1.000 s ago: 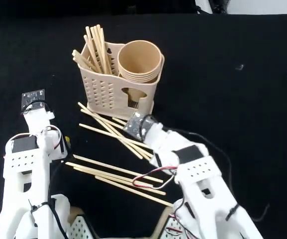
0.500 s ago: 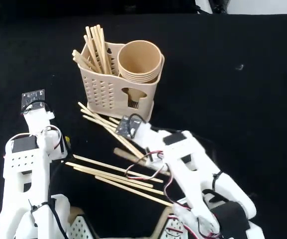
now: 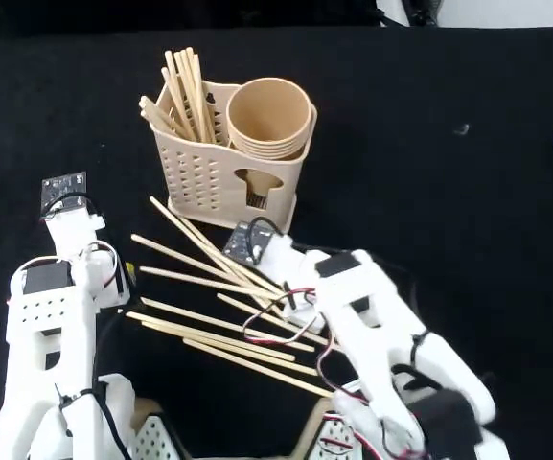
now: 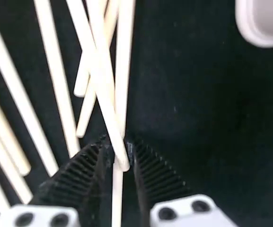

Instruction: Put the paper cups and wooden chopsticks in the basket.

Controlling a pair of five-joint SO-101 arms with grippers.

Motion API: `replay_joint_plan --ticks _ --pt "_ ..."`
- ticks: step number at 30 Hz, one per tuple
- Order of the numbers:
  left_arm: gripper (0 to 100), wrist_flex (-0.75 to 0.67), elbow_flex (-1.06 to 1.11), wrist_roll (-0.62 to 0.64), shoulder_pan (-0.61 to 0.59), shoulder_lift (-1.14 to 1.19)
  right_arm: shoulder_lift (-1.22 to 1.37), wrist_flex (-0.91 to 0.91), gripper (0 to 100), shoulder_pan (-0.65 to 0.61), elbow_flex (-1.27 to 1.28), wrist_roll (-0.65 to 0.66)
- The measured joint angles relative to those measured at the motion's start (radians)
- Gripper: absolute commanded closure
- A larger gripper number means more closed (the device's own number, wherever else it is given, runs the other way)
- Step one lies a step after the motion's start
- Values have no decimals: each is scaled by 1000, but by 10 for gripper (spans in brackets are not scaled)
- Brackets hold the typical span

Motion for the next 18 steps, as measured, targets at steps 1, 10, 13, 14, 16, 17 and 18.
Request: replay_joint_plan --ticks 1,10,13,14,16,17,18 --pt "810 0 0 0 0 0 -34 23 987 2 0 0" --pt "807 5 0 0 3 0 -362 239 751 -31 48 -9" --pt "807 89 -51 -46 3 0 -382 239 750 -29 95 -25" --pt "807 130 -80 -72 3 0 -385 239 763 -31 100 -25" --pt "807 212 -143 -143 3 0 -388 239 781 -31 98 -31" --pt "809 249 -180 -190 3 0 -388 241 784 -31 98 -34" --pt "811 292 -213 -244 3 0 -388 247 785 -31 84 -37"
